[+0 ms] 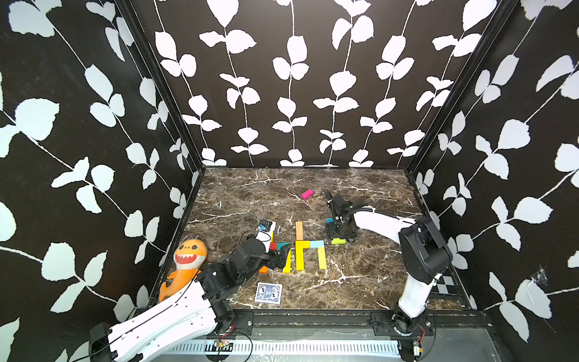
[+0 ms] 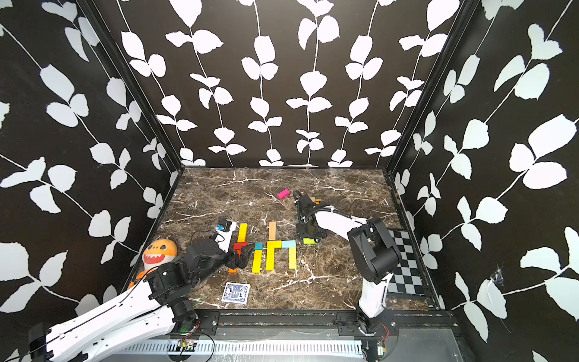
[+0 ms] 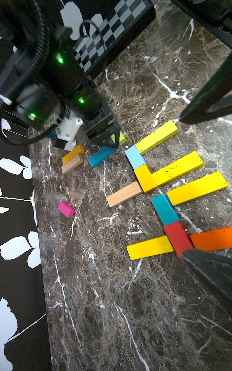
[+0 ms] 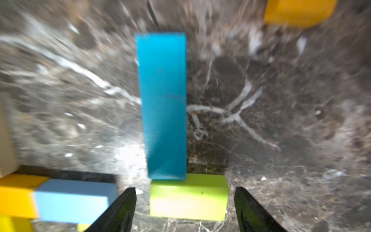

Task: Assemble the letter h with building blocks
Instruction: Assemble the building block at the center of the board, then pick up the building block from the center of the board.

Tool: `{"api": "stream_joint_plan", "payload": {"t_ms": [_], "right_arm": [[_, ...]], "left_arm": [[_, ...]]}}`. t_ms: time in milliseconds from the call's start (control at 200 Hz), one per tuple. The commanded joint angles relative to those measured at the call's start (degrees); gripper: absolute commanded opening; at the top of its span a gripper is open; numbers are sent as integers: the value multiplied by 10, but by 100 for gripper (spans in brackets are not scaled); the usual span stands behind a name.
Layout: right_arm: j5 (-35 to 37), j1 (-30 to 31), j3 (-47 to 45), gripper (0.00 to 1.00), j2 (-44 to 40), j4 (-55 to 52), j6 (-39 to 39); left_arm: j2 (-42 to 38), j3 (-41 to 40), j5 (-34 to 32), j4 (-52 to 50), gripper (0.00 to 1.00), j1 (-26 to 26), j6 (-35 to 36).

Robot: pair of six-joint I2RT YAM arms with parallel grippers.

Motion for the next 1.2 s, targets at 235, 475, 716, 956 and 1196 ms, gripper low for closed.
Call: {"api": "stream_joint_plan", "payload": {"t_ms": [235,475,716,956,1196], "right_arm": [[-49,2,183,76,85,63,12],[-1,9,419,76,268,0,-1],[27,9,627,80,402,-66,-62],[53,7,756,87,494,-122,-109],[55,-1,790,89,536,-134,-121]], "left_arm": [[16,21,14,13,99,1,-8],[15,17,14,6,99,2,-15],[11,18,11,-11,99,2,-15],[1,19,4,-27,99,2,-15],[2,27,-1,-39,99,2,-12]]}}
